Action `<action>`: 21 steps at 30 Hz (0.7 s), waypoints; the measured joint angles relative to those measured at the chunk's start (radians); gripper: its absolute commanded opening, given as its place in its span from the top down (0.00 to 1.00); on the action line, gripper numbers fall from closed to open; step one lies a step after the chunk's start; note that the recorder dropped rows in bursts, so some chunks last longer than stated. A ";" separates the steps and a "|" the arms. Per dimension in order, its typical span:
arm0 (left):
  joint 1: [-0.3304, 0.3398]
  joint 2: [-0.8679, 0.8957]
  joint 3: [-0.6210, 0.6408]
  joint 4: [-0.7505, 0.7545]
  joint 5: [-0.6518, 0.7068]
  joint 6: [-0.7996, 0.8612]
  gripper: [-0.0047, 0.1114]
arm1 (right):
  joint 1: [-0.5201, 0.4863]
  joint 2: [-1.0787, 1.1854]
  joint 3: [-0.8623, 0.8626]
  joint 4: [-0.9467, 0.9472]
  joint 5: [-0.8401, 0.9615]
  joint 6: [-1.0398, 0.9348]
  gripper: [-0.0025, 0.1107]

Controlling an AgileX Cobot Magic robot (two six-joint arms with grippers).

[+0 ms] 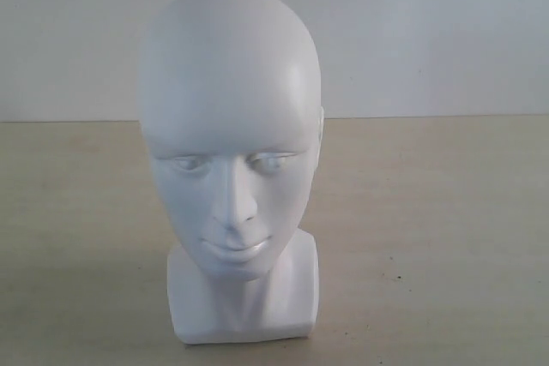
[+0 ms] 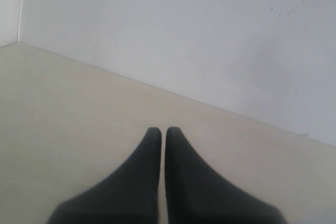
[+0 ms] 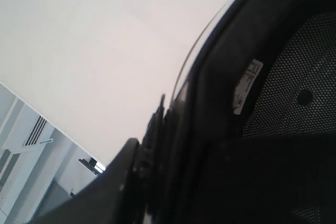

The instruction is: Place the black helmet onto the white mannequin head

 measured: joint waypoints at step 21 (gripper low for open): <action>0.000 0.000 0.000 0.000 0.000 0.000 0.92 | 0.000 -0.026 0.000 0.012 -0.047 -0.172 0.98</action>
